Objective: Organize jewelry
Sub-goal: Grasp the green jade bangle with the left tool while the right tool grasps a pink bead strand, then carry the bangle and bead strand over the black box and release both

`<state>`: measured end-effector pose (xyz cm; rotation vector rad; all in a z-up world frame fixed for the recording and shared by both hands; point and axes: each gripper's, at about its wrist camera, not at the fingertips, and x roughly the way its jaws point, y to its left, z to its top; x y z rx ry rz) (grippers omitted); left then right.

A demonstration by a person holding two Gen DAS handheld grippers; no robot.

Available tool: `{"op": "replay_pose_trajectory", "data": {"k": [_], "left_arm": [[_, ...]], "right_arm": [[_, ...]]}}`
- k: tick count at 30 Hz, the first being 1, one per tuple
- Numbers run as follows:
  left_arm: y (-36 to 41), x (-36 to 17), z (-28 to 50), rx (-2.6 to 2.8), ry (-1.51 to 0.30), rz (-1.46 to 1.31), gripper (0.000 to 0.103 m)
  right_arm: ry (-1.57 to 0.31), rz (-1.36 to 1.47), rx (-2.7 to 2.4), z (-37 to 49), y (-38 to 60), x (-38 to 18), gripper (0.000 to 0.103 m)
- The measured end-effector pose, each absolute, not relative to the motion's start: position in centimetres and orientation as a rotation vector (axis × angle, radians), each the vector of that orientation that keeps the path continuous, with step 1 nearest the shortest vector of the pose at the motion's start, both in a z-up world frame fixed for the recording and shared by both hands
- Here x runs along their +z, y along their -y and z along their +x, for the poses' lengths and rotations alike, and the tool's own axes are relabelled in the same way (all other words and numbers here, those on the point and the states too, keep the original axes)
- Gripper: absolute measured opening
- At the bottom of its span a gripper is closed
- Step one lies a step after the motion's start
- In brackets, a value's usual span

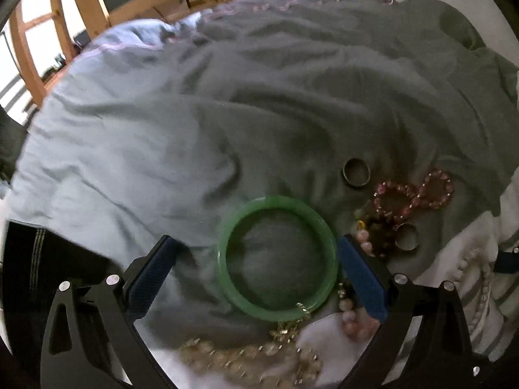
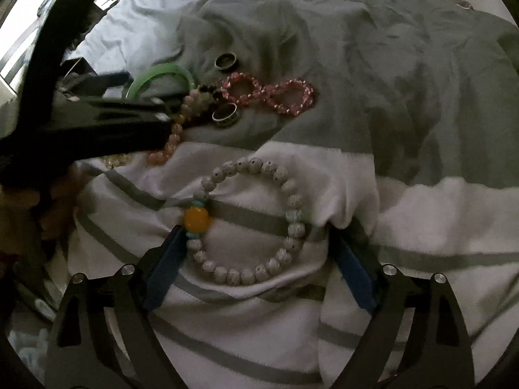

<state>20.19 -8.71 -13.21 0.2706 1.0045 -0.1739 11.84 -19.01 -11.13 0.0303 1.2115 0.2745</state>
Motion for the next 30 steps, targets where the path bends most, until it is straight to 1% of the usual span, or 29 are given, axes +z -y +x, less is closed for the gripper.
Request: {"op": "replay_pose_trajectory", "data": {"k": [1, 2, 3, 4, 5, 6, 7, 10, 12, 15, 21, 25, 30], "left_arm": [[8.8, -13.6, 20.5, -0.171, -1.017, 0.281, 0.098], [8.8, -13.8, 20.6, -0.177, -1.022, 0.282, 0.097], [8.7, -13.8, 20.7, -0.194, -1.028, 0.265, 0.093], [8.6, -13.8, 20.8, -0.2, -1.032, 0.252, 0.087], [8.4, -13.7, 20.8, -0.201, -1.035, 0.241, 0.084], [8.3, -13.5, 20.8, -0.201, -1.036, 0.23, 0.076], [8.1, -13.4, 20.8, -0.198, -1.036, 0.225, 0.073], [7.8, -13.1, 20.6, -0.206, -1.041, 0.208, 0.073], [7.8, -12.7, 20.3, -0.205, -1.038, 0.214, 0.073], [7.6, -11.3, 19.4, -0.211, -1.013, 0.207, 0.073], [7.2, -8.7, 17.9, -0.203, -0.967, 0.197, 0.073], [6.4, -7.8, 17.2, -0.192, -0.956, 0.183, 0.073], [5.6, -6.5, 16.9, -0.18, -0.936, 0.161, 0.073]], "right_arm": [[-1.206, 0.041, 0.276, 12.0, 19.1, -11.2, 0.08], [-1.198, 0.053, 0.274, 12.3, 19.3, -11.3, 0.07], [-1.19, 0.06, 0.27, 12.4, 19.5, -11.3, 0.062], [-1.179, 0.069, 0.265, 12.4, 19.7, -11.2, 0.057], [-1.173, 0.075, 0.262, 12.5, 19.9, -11.1, 0.051], [-1.166, 0.081, 0.258, 12.6, 20.1, -11.1, 0.046], [-1.158, 0.086, 0.257, 12.5, 20.2, -10.9, 0.043], [-1.14, 0.079, 0.256, 12.2, 20.3, -10.6, 0.034], [-1.118, 0.079, 0.257, 11.9, 20.4, -10.0, 0.025], [-1.076, 0.089, 0.263, 11.7, 20.6, -9.1, 0.017], [-1.007, 0.111, 0.281, 11.5, 20.6, -7.2, 0.013], [-0.808, 0.178, 0.418, 9.4, 20.8, -3.4, 0.013], [-0.749, 0.169, 0.445, 8.2, 20.3, -2.5, 0.013]]}}
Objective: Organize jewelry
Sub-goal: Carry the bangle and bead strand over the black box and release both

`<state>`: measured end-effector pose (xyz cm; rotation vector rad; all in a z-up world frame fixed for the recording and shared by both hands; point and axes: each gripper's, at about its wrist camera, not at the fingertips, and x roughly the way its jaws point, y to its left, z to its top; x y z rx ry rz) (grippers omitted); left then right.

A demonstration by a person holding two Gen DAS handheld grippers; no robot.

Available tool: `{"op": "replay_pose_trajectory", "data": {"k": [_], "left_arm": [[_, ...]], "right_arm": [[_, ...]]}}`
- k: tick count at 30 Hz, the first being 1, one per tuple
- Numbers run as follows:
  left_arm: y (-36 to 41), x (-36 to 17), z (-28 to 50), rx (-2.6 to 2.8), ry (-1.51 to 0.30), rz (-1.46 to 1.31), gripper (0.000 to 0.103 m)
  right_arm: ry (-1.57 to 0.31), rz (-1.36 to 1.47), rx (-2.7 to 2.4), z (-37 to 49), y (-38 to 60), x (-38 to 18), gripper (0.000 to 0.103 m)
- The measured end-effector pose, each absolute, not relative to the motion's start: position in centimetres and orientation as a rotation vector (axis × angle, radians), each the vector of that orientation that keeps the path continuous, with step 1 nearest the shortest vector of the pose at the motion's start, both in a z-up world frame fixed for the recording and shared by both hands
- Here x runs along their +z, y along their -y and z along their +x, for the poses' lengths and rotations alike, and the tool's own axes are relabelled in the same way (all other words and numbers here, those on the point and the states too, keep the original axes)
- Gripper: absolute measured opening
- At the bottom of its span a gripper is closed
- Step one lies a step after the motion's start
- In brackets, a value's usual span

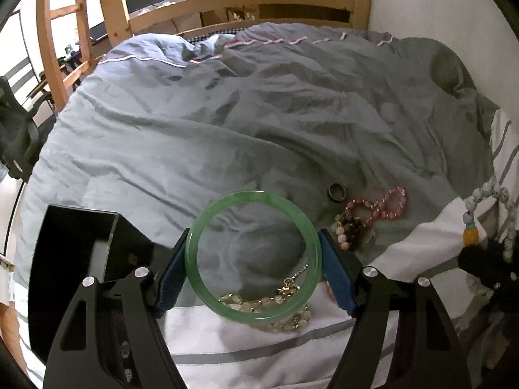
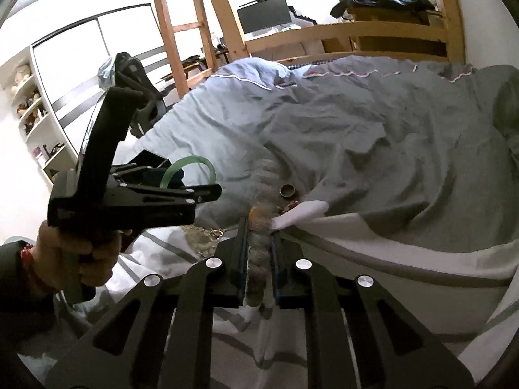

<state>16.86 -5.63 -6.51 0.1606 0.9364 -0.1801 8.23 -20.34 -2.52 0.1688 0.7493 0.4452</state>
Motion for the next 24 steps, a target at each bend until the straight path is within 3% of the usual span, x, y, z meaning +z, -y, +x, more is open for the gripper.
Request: {"op": "replay_pose_trajectory", "data": {"k": [9, 11, 24], "left_arm": [[4.6, -4.8, 14.9, -0.176, -0.913, 0.15, 0.073], [4.4, -4.7, 14.2, -0.173, -0.914, 0.152, 0.073], [2.1, -2.1, 10.5, -0.15, -0.879, 0.141, 0.073]], "right_arm": [[-0.628, 0.21, 0.474, 7.5, 21.0, -0.2, 0.013], [-0.624, 0.195, 0.467, 7.2, 20.7, 0.0, 0.009], [-0.615, 0.174, 0.474, 5.5, 19.7, 1.7, 0.009]]}}
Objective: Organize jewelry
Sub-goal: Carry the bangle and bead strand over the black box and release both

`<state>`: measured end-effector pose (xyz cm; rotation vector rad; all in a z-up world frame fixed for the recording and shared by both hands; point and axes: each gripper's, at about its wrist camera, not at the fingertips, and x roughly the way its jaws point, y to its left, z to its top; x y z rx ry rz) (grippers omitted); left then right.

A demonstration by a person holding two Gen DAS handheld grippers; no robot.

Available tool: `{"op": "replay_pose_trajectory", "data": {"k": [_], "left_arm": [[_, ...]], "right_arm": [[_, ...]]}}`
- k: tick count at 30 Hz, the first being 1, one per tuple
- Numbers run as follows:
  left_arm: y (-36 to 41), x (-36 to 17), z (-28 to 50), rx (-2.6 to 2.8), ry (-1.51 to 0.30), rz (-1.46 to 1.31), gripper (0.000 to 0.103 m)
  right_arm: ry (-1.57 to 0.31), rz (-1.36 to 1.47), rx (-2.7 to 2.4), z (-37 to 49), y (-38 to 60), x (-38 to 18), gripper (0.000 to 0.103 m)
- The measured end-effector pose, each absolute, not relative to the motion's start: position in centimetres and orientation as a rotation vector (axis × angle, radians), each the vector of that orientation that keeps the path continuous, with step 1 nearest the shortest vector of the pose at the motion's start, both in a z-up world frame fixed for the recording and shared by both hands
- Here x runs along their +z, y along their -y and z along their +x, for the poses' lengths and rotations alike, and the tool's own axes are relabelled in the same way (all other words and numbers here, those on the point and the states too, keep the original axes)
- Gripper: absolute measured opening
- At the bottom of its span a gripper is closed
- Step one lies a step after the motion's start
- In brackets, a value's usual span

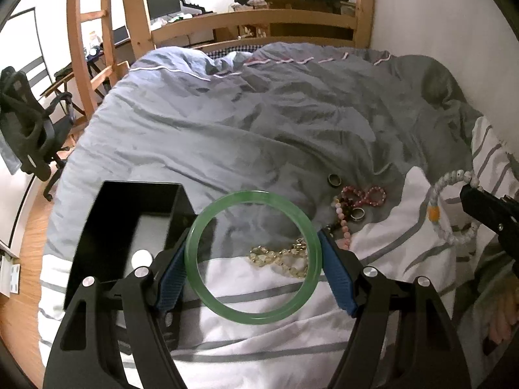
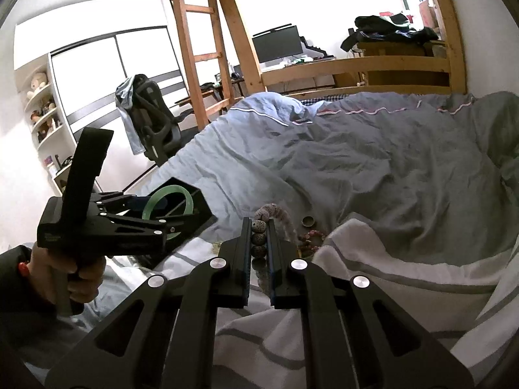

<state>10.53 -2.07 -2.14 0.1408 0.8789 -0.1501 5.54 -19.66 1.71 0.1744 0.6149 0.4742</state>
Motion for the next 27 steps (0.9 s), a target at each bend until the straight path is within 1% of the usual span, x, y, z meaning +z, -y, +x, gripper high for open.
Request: {"op": "replay_pose_trajectory", "data": {"k": [8, 17, 21, 27], "left_arm": [[-0.9, -0.2, 8.3, -0.13, -0.849, 0.126, 0.073], [-7.7, 1.5, 7.6, -0.051, -0.829, 0.079, 0.073], [-10.6, 1.4, 8.1, -0.025, -0.831, 0.043, 0.073], [-13.7, 0.4, 9.6, 0.022, -0.881, -0.02, 0.073]], "right_arm": [[-0.594, 0.141, 0.53, 4.5, 16.6, 4.4, 0.009], [-0.589, 0.071, 0.604, 5.4, 10.2, 7.7, 0.009], [-0.595, 0.032, 0.632, 6.1, 7.2, 8.4, 0.009], [-0.613, 0.001, 0.672, 8.2, 2.8, 8.4, 0.009]]}}
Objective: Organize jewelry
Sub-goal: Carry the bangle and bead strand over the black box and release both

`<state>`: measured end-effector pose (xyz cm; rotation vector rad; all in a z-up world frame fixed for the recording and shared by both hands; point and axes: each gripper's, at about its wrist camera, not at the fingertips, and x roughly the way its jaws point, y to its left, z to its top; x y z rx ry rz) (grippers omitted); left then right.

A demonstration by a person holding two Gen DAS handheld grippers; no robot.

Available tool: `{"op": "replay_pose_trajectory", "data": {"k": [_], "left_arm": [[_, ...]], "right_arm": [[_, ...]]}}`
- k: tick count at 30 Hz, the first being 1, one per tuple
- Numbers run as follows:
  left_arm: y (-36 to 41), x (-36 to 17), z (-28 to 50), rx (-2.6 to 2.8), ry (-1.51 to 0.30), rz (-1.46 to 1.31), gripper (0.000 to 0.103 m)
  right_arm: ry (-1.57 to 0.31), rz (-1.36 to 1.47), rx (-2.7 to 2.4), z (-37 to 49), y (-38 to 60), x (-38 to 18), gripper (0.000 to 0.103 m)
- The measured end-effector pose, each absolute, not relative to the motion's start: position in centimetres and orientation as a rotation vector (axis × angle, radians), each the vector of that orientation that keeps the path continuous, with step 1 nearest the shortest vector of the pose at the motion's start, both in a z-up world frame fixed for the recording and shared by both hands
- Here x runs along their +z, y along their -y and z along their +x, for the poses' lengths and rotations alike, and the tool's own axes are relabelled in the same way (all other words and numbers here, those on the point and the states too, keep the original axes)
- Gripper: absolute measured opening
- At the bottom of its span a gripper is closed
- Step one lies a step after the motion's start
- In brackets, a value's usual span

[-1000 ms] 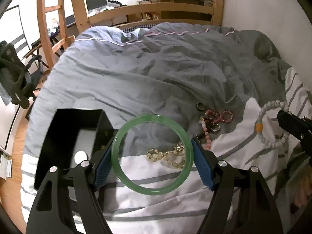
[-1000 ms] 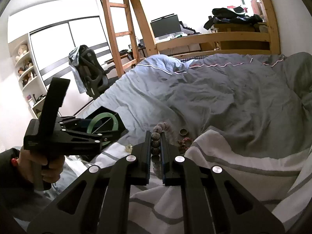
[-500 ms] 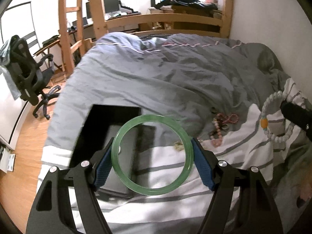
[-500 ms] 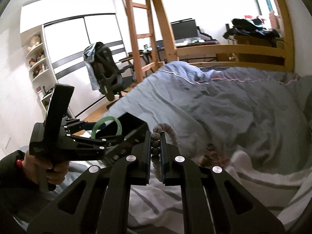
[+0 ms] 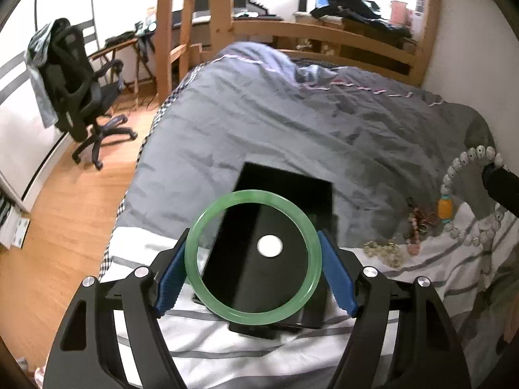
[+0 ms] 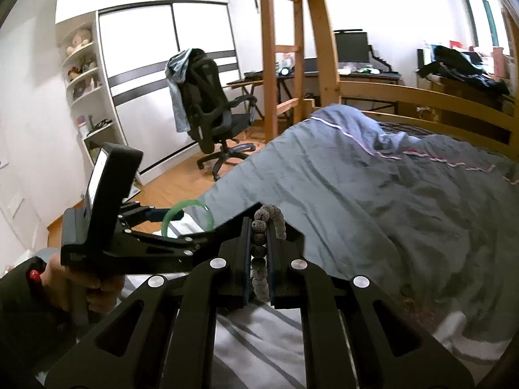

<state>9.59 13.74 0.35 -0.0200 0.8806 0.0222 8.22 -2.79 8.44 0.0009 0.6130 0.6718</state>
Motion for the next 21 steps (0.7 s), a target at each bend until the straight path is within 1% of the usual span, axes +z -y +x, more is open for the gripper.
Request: {"op": "replay_pose_trajectory", "data": {"k": [6, 10, 19, 20, 21], "left_arm": [[-16.0, -1.8, 11.7, 0.021, -0.948, -0.07, 0.073], [-16.3, -3.0, 12.8, 0.007, -0.998, -0.109, 0.073], [-17.0, -4.0, 13.1, 0.016, -1.049, -0.155, 0.074], [-17.1, -3.8, 13.1, 0.014, -1.045, -0.162, 0.074], [-17.3, -3.7, 12.9, 0.012, -1.039, -0.174, 0.074]], "right_arm": [[-0.656, -0.022, 0.705, 10.6, -1.8, 6.5, 0.009], [-0.719, 0.004, 0.693, 12.7, -3.8, 3.7, 0.009], [-0.852, 0.088, 0.688, 15.3, -4.2, 0.4, 0.01], [-0.866, 0.108, 0.691, 15.6, -4.1, 0.3, 0.011], [-0.882, 0.125, 0.689, 15.8, -4.0, 0.1, 0.023]]}}
